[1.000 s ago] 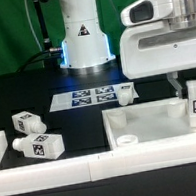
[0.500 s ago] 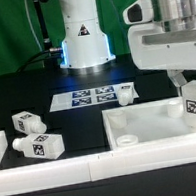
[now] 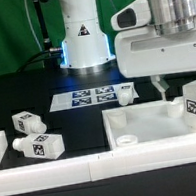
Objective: Assemble one leg
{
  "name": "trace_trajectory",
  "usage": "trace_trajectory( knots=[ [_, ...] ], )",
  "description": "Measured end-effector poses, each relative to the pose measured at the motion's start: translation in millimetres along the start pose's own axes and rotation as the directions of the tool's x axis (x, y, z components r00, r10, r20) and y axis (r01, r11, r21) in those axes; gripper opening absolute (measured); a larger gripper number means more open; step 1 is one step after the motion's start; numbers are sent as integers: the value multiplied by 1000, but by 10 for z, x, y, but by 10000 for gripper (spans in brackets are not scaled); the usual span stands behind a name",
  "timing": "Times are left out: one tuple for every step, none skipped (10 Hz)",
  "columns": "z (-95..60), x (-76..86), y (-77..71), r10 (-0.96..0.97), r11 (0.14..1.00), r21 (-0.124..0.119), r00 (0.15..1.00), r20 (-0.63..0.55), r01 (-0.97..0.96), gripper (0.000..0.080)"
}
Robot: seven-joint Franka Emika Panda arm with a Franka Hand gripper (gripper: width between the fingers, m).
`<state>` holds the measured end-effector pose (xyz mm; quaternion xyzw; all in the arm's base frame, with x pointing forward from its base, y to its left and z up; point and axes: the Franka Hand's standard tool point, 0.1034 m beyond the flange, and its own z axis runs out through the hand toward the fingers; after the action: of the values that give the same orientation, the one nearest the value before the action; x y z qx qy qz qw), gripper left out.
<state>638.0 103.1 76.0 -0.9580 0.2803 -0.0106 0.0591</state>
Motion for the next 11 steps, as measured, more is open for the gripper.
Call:
trace_trajectory(
  knots=[
    [-10,-29,-35,-151,988,-8,988,8,151,630],
    [-17,-37,-51,-223,975,-5,975,4,223,644],
    [-12,-27,-37,-296,955,-6,955,5,296,644],
    [-12,-22,-32,-348,938,-6,938,5,348,644],
    [-14,-14,-21,-469,883,-15,883,6,469,649],
    [-16,3,3,-617,786,-25,786,17,618,649],
    [-34,36,21,-729,683,-31,684,32,730,649],
    [-36,28,4,-788,613,-39,615,36,789,649],
    [-34,29,8,-774,631,-40,632,36,775,621],
    [-34,32,12,-765,642,-40,643,35,766,621],
    [-35,32,13,-762,645,-41,646,35,763,441]
  ],
)
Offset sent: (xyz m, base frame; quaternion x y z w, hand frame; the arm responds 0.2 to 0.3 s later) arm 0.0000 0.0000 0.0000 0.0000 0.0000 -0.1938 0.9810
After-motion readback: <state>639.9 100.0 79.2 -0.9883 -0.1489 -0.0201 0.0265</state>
